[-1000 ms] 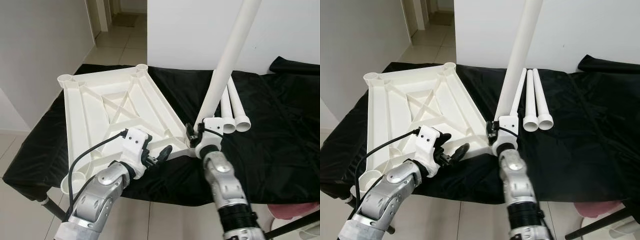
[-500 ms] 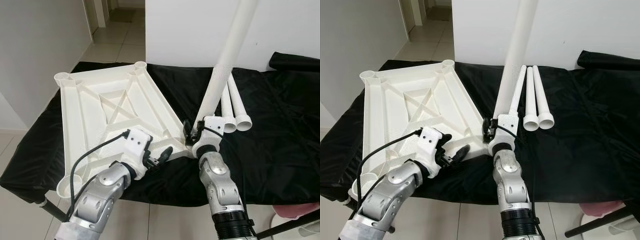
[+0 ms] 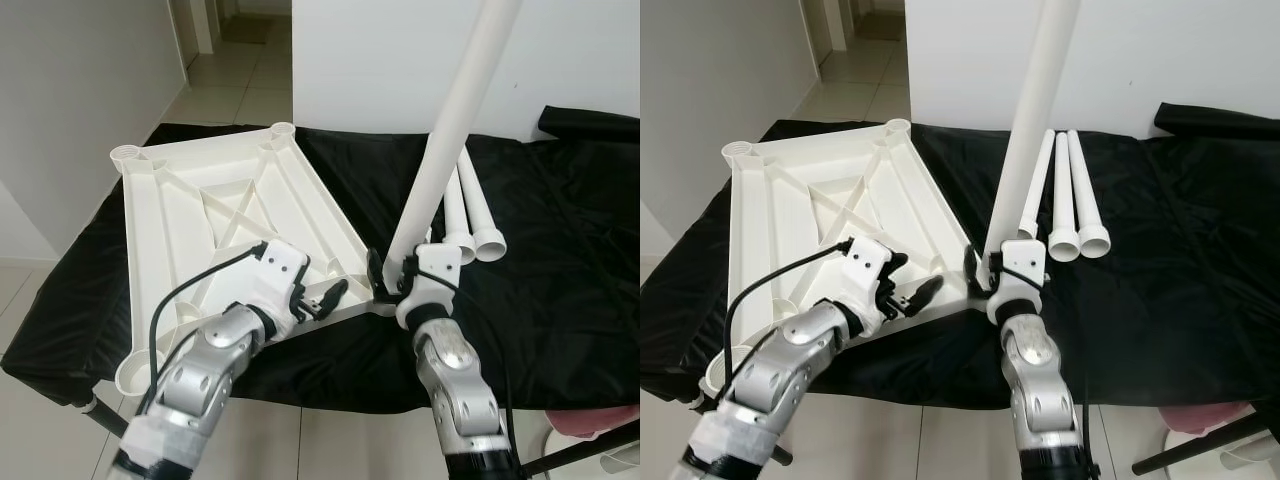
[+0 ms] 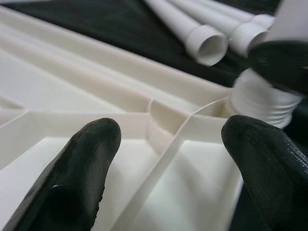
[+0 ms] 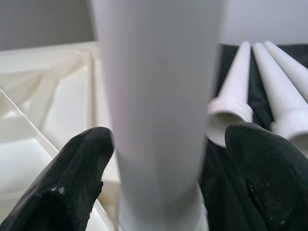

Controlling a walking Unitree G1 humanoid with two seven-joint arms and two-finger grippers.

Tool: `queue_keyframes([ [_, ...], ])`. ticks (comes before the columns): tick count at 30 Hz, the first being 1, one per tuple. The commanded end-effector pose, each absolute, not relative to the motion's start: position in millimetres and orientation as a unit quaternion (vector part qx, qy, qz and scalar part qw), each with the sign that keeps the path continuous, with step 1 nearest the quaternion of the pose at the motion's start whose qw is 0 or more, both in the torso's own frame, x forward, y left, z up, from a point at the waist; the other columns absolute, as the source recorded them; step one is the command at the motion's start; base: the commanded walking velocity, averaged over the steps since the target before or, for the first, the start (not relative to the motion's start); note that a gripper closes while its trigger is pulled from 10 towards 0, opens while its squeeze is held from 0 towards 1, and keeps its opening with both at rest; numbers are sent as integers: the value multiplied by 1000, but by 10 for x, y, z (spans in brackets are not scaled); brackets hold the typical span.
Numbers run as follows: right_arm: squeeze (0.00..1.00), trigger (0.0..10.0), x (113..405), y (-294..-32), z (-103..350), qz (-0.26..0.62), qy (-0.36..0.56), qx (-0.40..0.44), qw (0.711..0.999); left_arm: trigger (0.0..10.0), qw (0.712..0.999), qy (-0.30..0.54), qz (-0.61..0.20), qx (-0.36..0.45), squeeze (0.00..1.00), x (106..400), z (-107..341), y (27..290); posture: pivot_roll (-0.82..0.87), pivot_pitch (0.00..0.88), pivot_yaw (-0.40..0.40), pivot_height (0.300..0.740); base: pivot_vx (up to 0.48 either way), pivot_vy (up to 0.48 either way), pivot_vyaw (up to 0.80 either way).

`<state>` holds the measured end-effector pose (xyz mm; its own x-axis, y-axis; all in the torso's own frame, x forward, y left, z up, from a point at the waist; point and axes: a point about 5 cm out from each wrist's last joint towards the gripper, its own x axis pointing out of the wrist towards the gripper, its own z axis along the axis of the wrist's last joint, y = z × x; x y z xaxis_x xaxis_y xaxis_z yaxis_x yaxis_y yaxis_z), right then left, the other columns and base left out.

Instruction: Building children table

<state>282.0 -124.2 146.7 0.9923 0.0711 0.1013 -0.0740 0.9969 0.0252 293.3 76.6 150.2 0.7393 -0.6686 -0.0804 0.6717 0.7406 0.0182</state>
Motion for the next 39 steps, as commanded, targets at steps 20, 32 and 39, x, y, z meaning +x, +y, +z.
queue_keyframes([
  [20, 0, 10000, 2489, -1375, 1432, 41, -80, 27, 996, 10000, 945, 122, -279, 120, 0, 3297, 1323, 1032, -36, 44, 80, 740, 0, 0, 0],
  [32, 0, 10000, 2524, -1408, 1484, 55, -94, 16, 994, 10000, 925, 203, -277, 163, 0, 3355, 1205, 1144, -43, 40, 76, 740, 0, 0, 0],
  [39, 0, 10000, 2506, -1478, 1467, 50, -98, 26, 994, 10000, 927, 181, -303, 125, 0, 3343, 1288, 1172, -49, 41, 76, 740, 0, 0, 0],
])
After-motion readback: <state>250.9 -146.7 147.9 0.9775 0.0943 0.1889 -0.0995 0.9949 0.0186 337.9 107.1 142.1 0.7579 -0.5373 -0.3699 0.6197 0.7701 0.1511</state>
